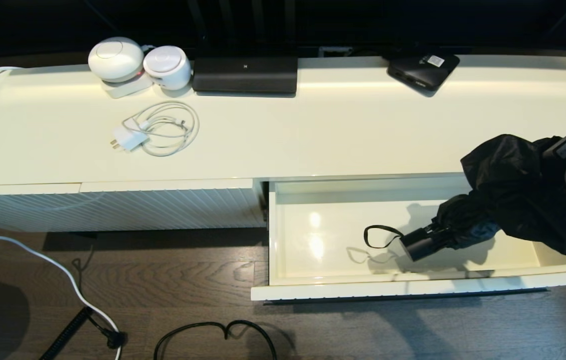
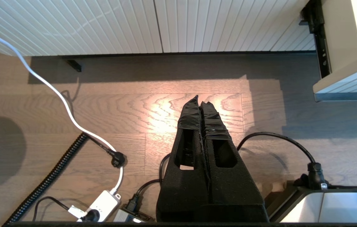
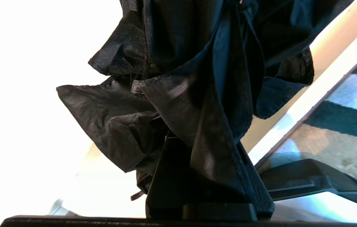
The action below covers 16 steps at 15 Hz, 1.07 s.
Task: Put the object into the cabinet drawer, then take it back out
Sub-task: Take the umbrella out of the drawer and put it on the table
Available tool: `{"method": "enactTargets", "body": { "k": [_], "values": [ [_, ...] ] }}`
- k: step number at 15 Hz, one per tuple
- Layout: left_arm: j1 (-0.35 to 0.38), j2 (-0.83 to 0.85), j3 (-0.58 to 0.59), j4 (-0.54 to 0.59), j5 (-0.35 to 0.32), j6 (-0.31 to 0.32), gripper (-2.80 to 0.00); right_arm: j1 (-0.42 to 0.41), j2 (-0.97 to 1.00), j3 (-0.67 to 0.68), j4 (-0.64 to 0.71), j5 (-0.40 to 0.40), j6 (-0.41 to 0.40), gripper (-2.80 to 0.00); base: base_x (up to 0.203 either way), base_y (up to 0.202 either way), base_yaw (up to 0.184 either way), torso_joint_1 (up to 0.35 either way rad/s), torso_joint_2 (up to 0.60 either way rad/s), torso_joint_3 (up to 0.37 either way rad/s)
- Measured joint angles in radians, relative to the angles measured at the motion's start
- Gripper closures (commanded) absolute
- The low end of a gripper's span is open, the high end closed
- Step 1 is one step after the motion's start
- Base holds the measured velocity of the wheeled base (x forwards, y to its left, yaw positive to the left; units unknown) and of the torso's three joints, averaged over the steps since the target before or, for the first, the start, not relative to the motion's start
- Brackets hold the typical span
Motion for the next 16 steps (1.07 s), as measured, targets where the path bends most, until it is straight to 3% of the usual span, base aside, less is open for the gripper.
{"method": "enactTargets", "body": {
  "k": [6, 13, 16],
  "values": [
    [0.0, 0.0, 0.001, 0.0, 0.0, 0.0, 0.0, -0.021, -0.032, -0.123, 0.04, 0.019, -0.019, 0.0, 0.0, 0.0, 0.0, 0.0, 0.0, 0.0],
    [0.0, 0.0, 0.001, 0.0, 0.0, 0.0, 0.0, -0.195, 0.037, -0.321, 0.144, 0.09, -0.042, 0.0, 0.0, 0.0, 0.0, 0.0, 0.0, 0.0],
    [0.0, 0.0, 0.001, 0.0, 0.0, 0.0, 0.0, -0.221, 0.092, -0.422, 0.139, 0.098, -0.036, 0.0, 0.0, 0.0, 0.0, 0.0, 0.0, 0.0]
  ]
}}
